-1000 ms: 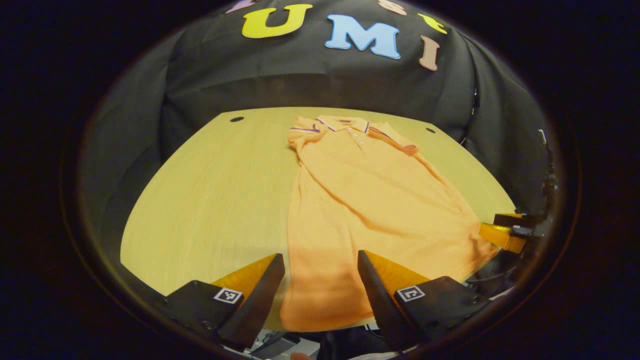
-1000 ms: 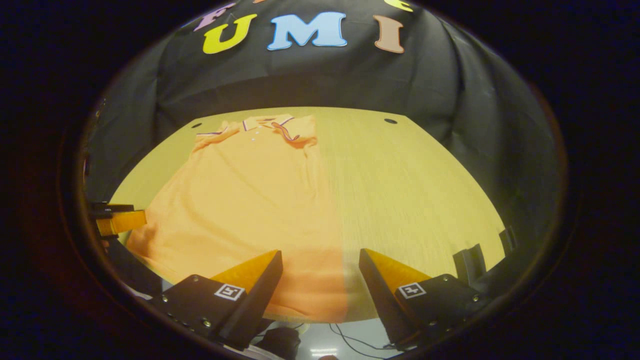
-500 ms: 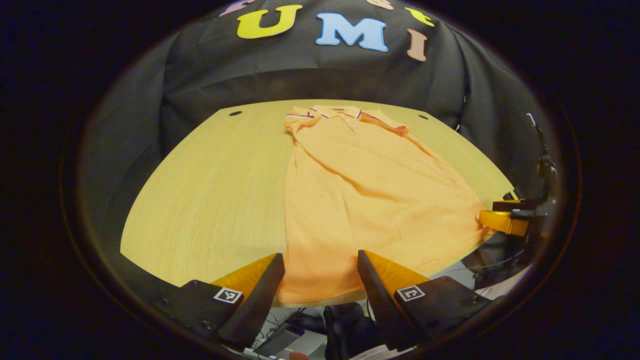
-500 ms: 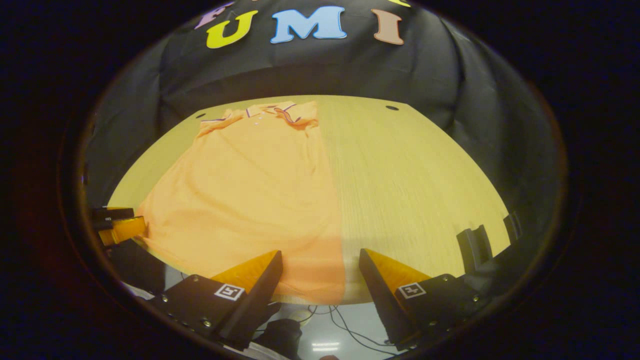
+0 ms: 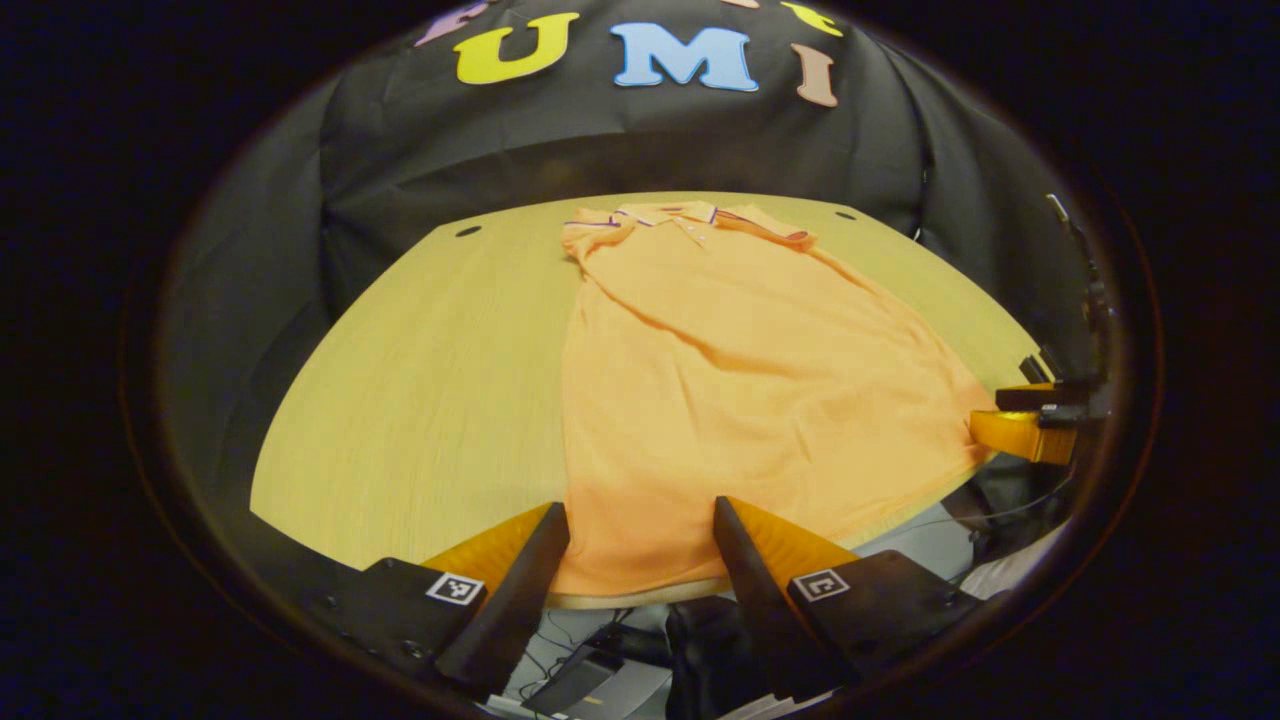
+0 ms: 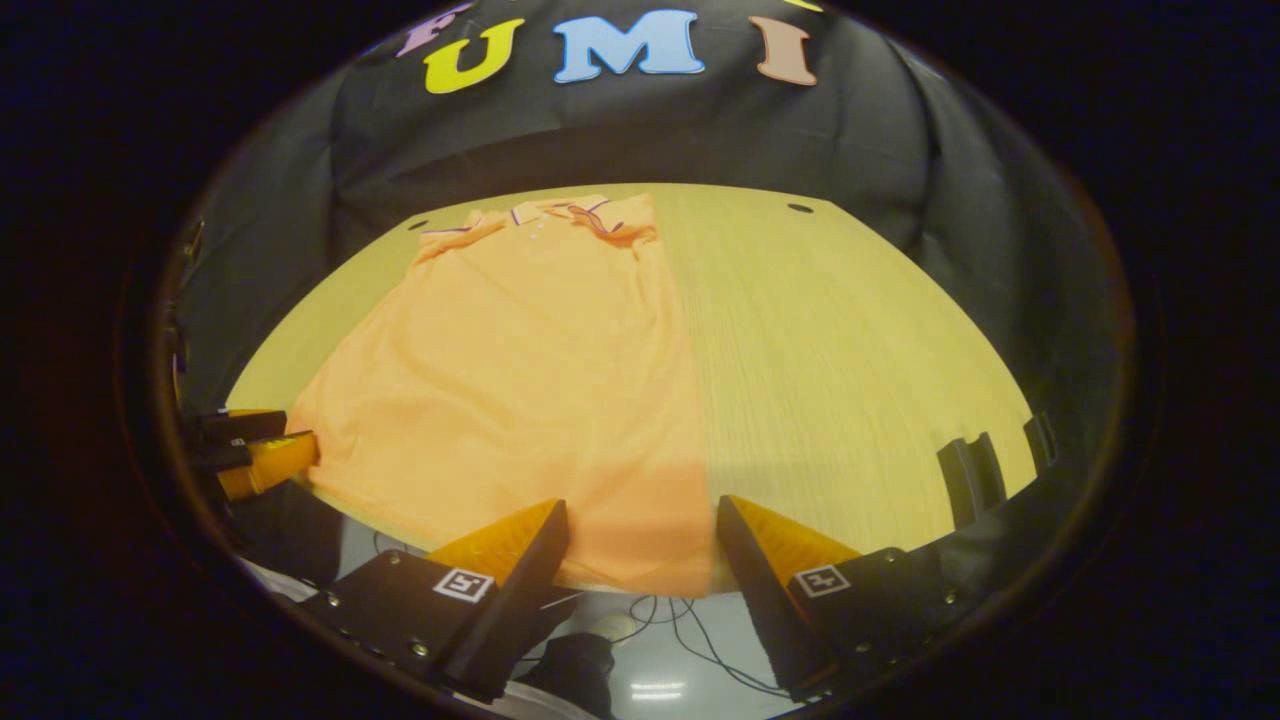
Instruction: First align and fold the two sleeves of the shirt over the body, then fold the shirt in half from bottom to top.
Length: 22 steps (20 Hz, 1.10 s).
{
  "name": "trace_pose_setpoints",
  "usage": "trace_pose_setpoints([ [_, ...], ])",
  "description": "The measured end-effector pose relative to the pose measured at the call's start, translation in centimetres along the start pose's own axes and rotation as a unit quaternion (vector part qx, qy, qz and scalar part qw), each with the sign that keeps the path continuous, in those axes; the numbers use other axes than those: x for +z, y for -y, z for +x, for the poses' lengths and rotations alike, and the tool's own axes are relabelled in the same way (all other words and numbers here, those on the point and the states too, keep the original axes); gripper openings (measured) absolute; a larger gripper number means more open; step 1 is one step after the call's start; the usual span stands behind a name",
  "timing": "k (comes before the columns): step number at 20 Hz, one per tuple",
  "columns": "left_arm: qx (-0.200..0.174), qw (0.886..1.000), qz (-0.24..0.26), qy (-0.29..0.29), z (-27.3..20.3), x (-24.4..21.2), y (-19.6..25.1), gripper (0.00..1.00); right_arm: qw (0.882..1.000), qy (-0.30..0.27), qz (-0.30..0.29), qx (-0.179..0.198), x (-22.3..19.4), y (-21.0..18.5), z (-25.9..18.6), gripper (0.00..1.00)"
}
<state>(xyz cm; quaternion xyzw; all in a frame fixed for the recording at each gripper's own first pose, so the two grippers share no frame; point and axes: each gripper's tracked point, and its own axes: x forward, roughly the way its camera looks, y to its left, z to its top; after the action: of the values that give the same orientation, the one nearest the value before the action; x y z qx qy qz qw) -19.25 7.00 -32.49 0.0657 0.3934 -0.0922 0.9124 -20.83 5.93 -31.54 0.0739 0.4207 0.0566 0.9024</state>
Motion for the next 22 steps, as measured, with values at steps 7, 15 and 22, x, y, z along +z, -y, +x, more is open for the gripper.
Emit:
trace_pose_setpoints([
  [7,-0.004,0.999,0.036,0.003,0.6,0.5,1.8,0.22,1.0,-0.002,0.005,0.026,0.1,-0.5,0.6,0.4],
  [15,0.004,0.998,0.054,0.004,0.7,1.0,2.3,0.06,0.999,0.007,0.038,0.032,0.3,-0.8,0.7,0.0],
  [22,-0.008,1.0,0.016,0.017,0.3,4.0,3.1,0.06,0.995,0.043,0.07,0.055,4.1,-0.5,-1.0,0.0],
])
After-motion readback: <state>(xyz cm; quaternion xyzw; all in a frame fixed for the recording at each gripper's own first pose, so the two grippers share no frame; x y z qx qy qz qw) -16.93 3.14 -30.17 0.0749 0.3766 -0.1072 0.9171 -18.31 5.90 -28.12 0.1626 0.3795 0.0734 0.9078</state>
